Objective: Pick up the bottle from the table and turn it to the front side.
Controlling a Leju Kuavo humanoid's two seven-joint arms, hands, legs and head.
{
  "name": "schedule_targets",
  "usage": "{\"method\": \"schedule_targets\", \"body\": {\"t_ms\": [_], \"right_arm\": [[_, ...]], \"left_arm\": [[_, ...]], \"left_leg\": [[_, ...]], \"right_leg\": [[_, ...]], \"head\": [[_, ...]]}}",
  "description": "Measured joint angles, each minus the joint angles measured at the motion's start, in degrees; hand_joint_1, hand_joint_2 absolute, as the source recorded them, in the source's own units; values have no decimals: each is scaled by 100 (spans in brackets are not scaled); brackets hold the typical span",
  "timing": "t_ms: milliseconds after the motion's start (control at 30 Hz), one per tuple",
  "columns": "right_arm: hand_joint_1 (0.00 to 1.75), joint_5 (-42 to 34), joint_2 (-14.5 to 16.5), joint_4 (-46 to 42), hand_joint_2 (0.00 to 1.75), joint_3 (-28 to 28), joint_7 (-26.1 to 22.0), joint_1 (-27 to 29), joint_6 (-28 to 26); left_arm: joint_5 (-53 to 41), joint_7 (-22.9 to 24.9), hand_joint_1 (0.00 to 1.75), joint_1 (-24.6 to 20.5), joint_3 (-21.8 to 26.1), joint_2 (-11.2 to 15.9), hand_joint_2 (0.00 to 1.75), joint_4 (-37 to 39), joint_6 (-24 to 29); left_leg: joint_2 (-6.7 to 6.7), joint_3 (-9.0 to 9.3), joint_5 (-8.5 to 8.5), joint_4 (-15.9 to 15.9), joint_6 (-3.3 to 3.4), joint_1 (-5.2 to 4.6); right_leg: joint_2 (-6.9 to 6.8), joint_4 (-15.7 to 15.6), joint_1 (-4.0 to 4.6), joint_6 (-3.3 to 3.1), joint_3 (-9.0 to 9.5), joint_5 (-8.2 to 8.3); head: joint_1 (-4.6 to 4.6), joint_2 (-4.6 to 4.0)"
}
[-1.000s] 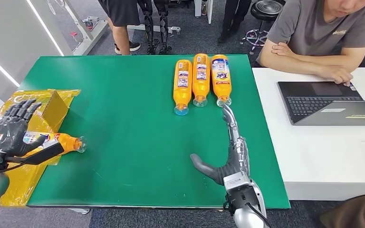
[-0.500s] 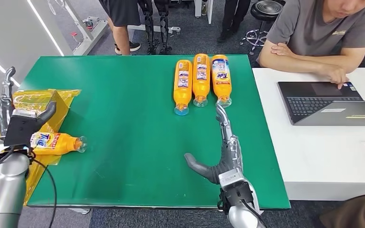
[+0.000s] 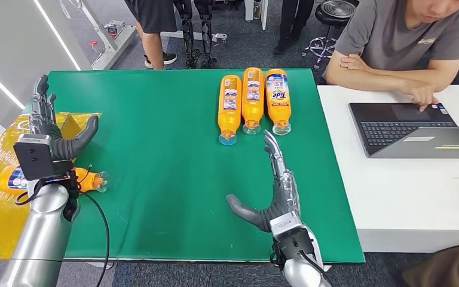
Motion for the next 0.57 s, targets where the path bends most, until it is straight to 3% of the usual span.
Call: {"method": "schedule_targets", "body": {"t_ms": [567], "right_arm": [[0,-1,0,6,175,4,0,0,-2]], "left_arm": [[1,1,0,-15,-39,-76,175,0,8]], "left_leg": [[0,0,0,0,0,-1]], "right_leg": [[0,0,0,0,1,0]], "head": [[0,0]]}}
